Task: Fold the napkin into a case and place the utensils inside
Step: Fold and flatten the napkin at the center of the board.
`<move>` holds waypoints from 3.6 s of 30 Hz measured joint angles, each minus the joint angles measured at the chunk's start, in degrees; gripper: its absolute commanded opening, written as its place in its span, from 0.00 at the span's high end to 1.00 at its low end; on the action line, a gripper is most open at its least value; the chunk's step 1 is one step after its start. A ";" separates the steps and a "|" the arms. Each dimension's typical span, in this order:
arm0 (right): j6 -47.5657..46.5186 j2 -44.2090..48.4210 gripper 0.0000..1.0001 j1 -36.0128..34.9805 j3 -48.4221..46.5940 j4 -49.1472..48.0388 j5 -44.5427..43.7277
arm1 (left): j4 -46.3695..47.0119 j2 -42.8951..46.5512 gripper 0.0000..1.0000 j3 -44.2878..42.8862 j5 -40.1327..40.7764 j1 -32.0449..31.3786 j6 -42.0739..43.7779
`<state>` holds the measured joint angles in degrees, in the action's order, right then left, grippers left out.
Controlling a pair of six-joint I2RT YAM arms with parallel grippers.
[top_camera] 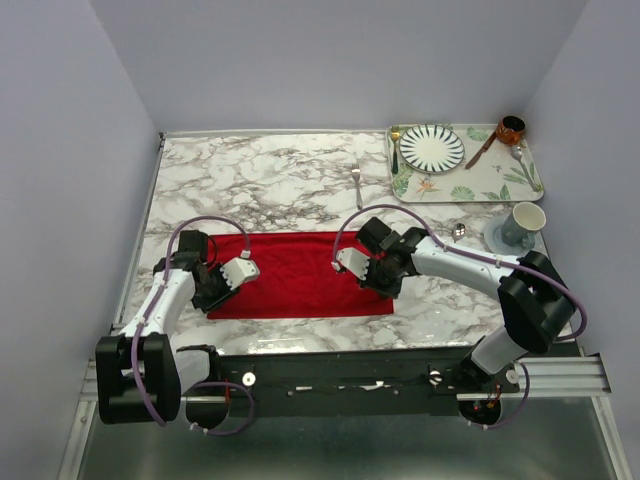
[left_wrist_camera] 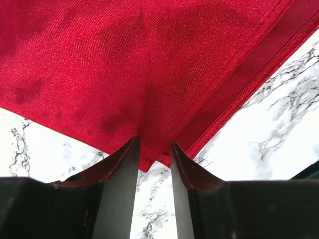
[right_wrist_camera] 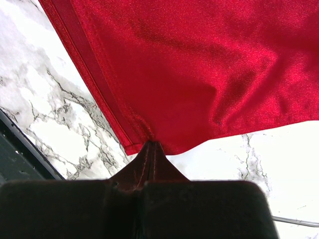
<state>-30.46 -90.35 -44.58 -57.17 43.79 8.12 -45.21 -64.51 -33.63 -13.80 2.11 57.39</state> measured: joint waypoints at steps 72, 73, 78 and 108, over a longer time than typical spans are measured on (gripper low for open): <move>0.00 -0.90 0.99 0.02 -1.75 1.33 0.02 | -1.18 -2.67 0.87 -1.53 1.77 -1.77 1.68; 0.00 -0.90 0.99 0.02 -1.77 1.33 0.02 | -1.18 -2.67 0.93 -1.68 1.77 -1.77 1.66; 0.00 -0.90 0.99 0.02 -1.77 1.33 0.02 | -1.25 -3.19 1.00 -2.25 1.70 -1.77 1.22; 0.00 -0.39 0.99 0.02 -1.27 2.78 0.44 | -6.43 2.12 1.00 -1.44 1.60 -1.81 1.18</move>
<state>-30.46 -90.74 -44.56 -58.43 46.57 8.56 -51.64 -62.39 -35.07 -12.21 0.30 58.57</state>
